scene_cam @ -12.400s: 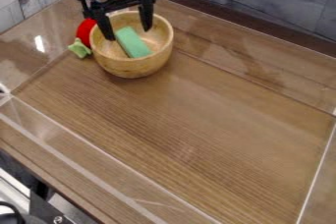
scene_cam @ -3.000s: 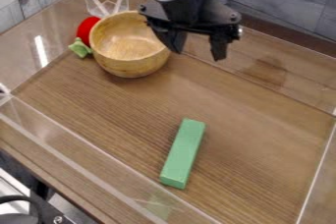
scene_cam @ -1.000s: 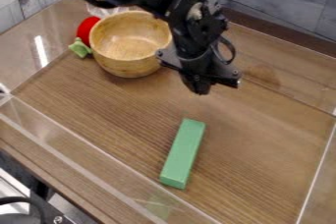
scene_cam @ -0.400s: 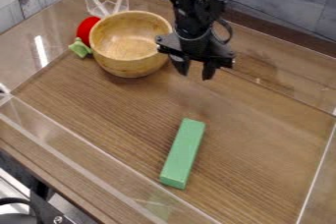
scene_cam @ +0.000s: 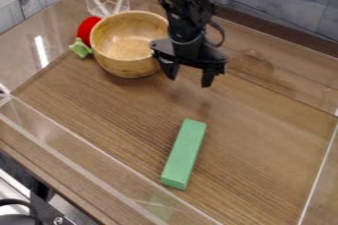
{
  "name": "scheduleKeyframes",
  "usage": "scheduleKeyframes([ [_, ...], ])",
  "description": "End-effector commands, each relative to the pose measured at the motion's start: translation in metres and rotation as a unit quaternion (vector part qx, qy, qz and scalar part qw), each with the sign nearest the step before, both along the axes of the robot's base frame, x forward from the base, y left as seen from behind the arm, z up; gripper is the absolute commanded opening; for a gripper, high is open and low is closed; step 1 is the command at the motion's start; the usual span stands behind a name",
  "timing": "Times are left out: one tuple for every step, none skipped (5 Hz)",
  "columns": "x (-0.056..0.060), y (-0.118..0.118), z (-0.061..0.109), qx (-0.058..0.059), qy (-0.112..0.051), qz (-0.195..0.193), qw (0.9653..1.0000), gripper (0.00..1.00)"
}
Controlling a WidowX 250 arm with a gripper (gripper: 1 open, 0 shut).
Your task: Remove the green stick from the brown bowl and put it on the table
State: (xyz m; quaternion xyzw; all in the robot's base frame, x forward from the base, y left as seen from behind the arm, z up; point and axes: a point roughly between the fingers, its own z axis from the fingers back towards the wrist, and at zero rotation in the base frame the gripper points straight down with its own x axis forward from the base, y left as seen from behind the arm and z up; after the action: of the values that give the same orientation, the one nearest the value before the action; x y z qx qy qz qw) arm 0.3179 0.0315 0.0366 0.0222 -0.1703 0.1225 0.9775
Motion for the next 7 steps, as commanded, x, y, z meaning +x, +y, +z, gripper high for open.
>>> scheduleKeyframes([
  [0.016,0.012,0.04,-0.006,-0.04,0.01,0.9991,1.0],
  [0.017,0.024,0.06,-0.015,-0.045,0.019,0.9987,1.0],
  [0.026,0.03,0.066,-0.013,-0.048,0.041,0.9979,1.0],
  [0.036,0.035,0.069,-0.01,-0.051,0.061,0.9968,1.0],
  [0.035,0.026,0.065,-0.014,-0.05,0.06,0.9969,1.0],
  [0.034,0.016,0.059,-0.017,-0.049,0.058,0.997,1.0],
  [0.037,0.024,0.067,-0.016,-0.047,0.051,0.9975,1.0],
])
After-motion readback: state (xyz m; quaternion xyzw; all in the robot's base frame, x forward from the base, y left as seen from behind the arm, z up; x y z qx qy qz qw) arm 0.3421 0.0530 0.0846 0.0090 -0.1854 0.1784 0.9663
